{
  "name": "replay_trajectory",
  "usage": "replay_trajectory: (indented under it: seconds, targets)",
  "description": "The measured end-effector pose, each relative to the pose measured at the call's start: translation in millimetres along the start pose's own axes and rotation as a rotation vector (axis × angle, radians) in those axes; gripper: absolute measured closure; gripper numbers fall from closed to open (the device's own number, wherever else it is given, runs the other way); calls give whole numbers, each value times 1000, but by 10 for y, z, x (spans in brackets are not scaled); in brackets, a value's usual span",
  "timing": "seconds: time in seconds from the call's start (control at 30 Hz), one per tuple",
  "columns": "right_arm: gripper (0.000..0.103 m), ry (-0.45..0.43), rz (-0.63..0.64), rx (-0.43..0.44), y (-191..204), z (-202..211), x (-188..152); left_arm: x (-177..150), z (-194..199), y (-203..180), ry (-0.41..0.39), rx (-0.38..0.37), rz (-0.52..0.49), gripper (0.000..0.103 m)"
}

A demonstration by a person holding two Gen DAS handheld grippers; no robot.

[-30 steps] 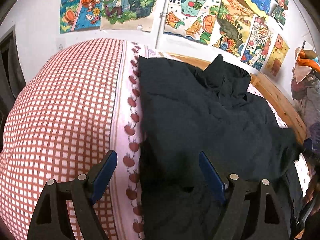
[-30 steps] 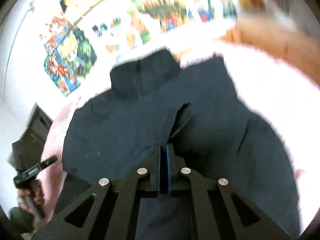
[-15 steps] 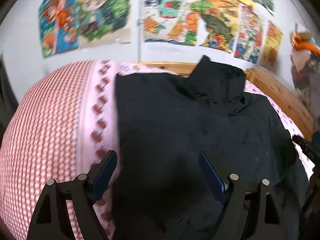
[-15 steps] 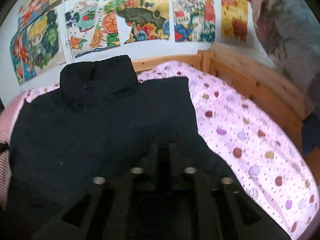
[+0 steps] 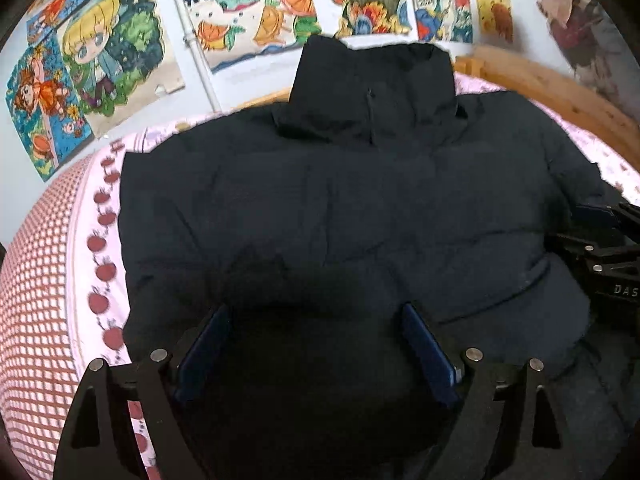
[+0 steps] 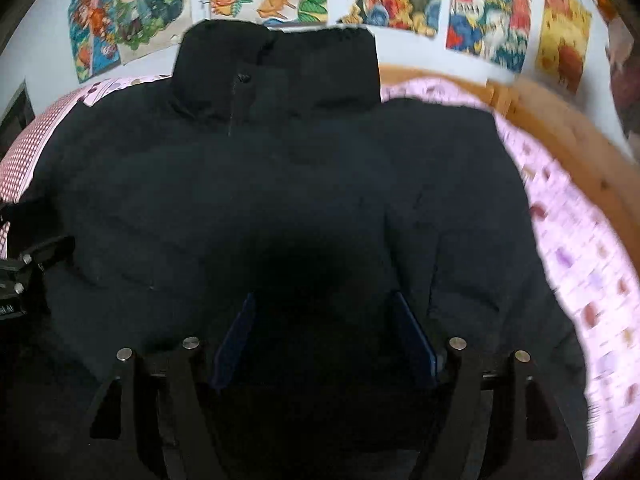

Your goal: Fold large clothes

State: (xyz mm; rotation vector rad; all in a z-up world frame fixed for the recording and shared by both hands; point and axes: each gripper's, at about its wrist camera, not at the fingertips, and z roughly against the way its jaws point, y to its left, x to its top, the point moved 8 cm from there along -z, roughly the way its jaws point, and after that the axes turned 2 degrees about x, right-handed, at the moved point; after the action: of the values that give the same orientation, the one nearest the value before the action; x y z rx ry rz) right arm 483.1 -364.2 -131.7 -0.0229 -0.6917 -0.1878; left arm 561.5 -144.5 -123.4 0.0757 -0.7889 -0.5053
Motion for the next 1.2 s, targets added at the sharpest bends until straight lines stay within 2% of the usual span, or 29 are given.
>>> replay_trajectory:
  seconds: [0.17,0.27,0.6,0.73,0.93,1.03,1.2]
  targets:
    - [35,-22,12,-11,17,-82,-99,-94,-140,-83,2,50,-37,14]
    - [34,-39,20,-18,15,-98,-124,-124,-181,-100,-3,47,-33,13]
    - [27,-60,29,-11,53,-162,-156,-150,-237,-132,-10,-7,-17,3]
    - [20,-69,29,15,64,-165,-164,-144,-237,-114,-21,-36,0,2]
    - [19,-102,6,55,60,-98,-175,-141,-135,-46,-46,-103,44,2]
    - [19,-125,-37,108,-12,51,-100,-62,-26,48,-62,-150,84,2]
    - [17,-181,-120,166,-245,254,172,297,74,277,-123,-108,57,2]
